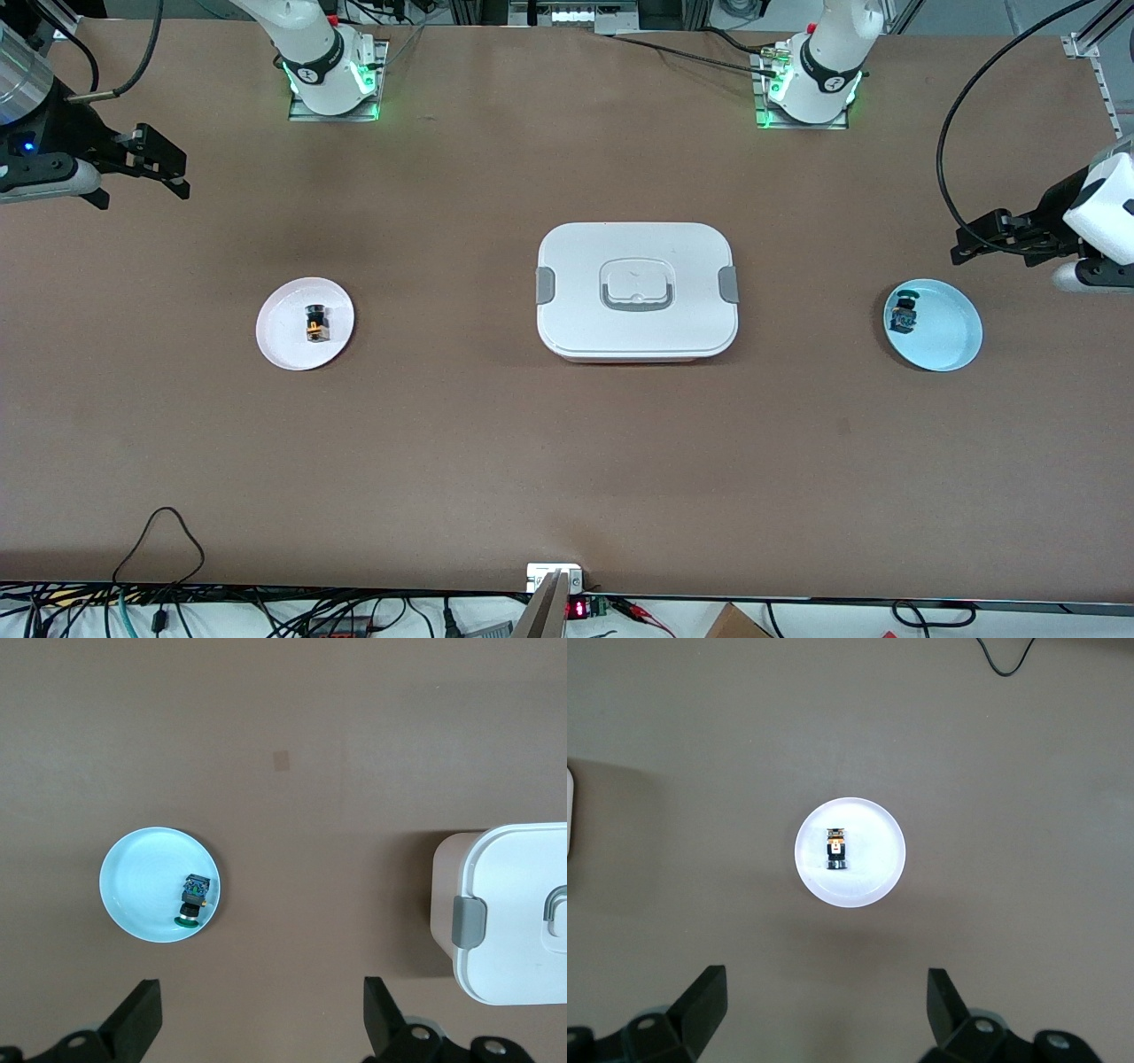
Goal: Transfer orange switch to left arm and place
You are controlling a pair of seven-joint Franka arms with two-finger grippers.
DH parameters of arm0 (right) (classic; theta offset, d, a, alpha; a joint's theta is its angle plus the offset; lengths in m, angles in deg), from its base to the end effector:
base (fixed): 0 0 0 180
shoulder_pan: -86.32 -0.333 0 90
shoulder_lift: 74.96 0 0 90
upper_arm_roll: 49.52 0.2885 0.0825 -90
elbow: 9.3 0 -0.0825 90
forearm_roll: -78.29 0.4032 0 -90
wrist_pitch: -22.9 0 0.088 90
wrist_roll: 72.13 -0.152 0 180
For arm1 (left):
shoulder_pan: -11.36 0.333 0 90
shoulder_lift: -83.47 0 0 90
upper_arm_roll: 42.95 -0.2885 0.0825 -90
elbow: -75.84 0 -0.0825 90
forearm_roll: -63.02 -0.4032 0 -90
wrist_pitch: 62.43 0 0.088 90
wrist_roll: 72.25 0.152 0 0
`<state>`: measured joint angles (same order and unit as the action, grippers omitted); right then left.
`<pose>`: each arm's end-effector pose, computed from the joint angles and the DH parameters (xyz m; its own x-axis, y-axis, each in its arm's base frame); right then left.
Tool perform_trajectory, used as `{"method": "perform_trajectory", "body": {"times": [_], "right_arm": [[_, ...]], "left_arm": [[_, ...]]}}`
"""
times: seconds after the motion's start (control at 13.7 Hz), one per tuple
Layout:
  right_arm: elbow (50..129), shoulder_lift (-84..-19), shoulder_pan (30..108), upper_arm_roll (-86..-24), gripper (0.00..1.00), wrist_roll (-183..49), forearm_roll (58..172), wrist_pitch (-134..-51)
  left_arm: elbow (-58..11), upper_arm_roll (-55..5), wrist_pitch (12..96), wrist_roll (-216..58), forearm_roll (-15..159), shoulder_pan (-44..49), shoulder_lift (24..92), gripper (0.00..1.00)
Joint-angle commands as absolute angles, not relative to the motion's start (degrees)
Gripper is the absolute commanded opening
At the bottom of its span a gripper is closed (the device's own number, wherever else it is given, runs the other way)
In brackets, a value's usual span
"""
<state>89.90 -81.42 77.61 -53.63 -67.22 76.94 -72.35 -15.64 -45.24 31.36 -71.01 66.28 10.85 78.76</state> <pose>0.5494 0.0394 0.5439 0.9850 0.1674 0.0420 0.1667 -0.9858 0.0191 0.5972 0.0096 0.4970 0.9991 0.0132 -0.0407 0.0154 -0.9984 0.0542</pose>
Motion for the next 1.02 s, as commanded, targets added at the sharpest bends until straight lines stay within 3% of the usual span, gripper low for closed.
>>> {"method": "perform_trajectory", "body": {"times": [0.0, 0.66, 0.95], "right_arm": [[88.0, -80.9, 77.8, -53.4, 1.0, -66.2, 76.0, -70.8], [87.9, -80.8, 77.6, -53.3, 1.0, -66.2, 75.9, -71.0], [88.4, -78.6, 77.8, -53.4, 1.0, -52.1, 75.7, -71.0]], "left_arm": [[-15.3, -44.8, 30.3, -71.4, 65.4, 11.3, 79.4, 1.0], [-15.3, -44.9, 30.3, -71.2, 65.4, 11.4, 79.4, 1.0], [-15.3, -45.0, 30.3, -70.8, 65.5, 11.8, 79.3, 1.0]]}}
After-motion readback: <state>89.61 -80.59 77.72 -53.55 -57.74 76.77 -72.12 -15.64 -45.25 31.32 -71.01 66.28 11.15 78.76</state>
